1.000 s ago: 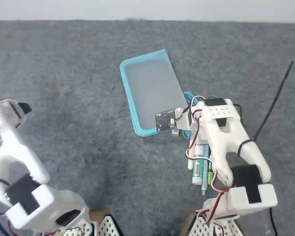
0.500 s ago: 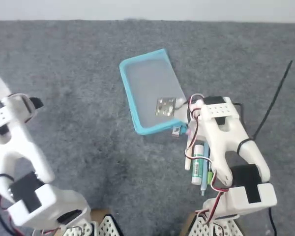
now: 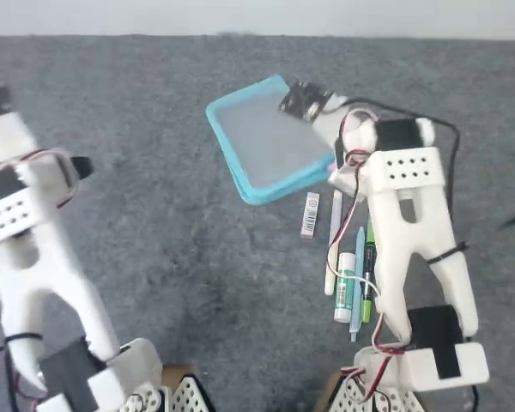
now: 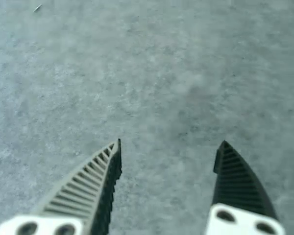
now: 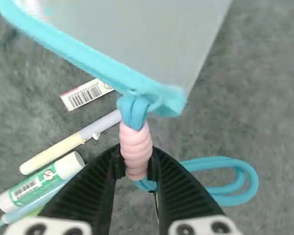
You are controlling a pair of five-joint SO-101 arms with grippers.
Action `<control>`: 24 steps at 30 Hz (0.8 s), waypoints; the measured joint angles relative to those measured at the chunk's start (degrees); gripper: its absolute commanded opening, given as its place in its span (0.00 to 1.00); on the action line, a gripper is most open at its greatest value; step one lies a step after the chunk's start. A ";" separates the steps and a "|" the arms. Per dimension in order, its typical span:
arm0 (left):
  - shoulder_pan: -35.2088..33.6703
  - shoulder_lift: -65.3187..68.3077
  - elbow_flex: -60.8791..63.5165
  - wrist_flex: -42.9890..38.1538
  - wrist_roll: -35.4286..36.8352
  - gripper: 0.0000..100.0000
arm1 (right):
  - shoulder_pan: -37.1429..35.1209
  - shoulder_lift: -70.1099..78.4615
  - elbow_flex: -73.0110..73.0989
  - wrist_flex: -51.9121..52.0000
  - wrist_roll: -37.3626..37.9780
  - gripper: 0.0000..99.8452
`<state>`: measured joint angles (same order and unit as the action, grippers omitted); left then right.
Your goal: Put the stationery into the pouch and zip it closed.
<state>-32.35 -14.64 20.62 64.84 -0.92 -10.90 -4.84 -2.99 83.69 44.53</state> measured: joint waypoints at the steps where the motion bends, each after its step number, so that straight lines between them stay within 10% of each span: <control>1: 2.20 -0.35 0.00 0.00 0.00 0.29 | -0.09 -0.26 -2.29 1.58 -1.93 0.01; 15: 31.91 0.09 0.00 -9.58 1.76 0.29 | -6.59 -1.76 -21.10 16.00 -12.13 0.01; 24: 36.04 5.01 10.29 -9.76 -3.78 0.29 | -6.51 -1.49 -27.69 15.65 -18.55 0.01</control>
<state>3.69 -9.63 30.90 55.08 -4.70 -17.41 -6.33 -30.68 99.34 25.98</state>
